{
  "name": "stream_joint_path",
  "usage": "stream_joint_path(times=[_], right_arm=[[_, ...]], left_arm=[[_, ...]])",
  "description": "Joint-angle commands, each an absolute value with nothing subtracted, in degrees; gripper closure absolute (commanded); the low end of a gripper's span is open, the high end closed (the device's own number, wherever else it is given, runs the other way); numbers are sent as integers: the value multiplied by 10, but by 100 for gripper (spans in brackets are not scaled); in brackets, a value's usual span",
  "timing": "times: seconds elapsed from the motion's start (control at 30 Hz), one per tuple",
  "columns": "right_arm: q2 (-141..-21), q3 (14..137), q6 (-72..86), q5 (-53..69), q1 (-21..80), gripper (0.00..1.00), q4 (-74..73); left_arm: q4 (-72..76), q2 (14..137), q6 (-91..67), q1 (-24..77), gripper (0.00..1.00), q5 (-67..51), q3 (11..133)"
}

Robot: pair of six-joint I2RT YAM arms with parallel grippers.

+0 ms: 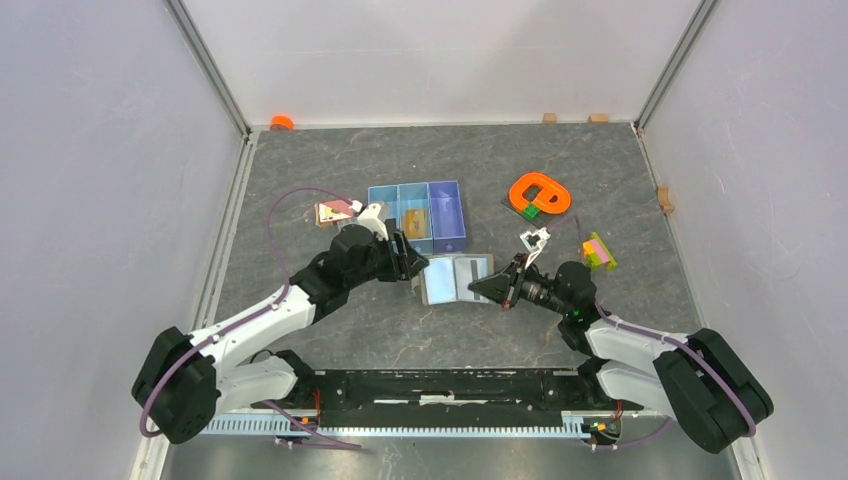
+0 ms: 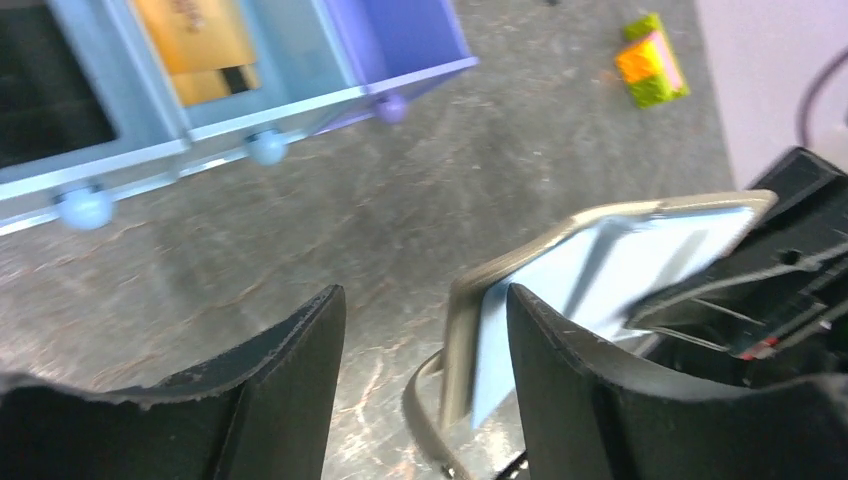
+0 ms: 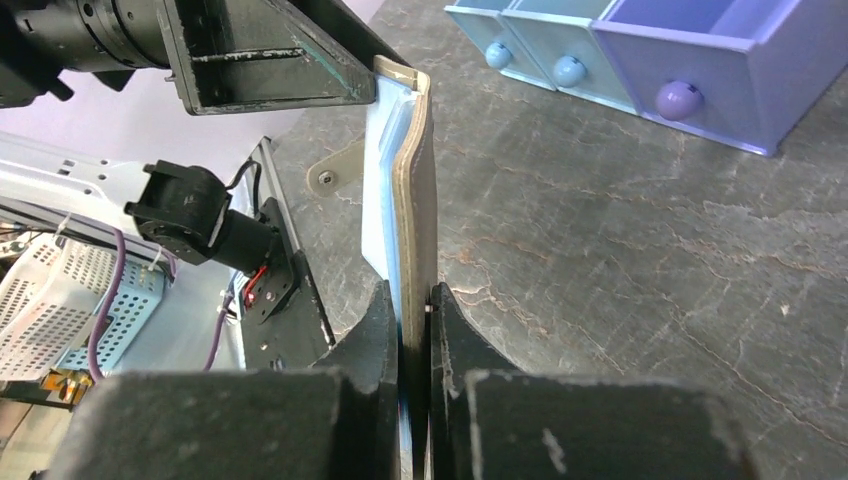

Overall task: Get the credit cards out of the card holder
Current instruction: Remove the credit card from the card holder.

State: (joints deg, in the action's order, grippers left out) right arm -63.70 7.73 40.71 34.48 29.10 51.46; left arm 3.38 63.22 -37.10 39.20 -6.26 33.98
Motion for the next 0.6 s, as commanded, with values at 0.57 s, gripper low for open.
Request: stream_joint_path(times=[0.57], right_arm=[[-610,74,406,318,269,100,514]], left_arm=[[355,443,-386,397,34,-208,193]])
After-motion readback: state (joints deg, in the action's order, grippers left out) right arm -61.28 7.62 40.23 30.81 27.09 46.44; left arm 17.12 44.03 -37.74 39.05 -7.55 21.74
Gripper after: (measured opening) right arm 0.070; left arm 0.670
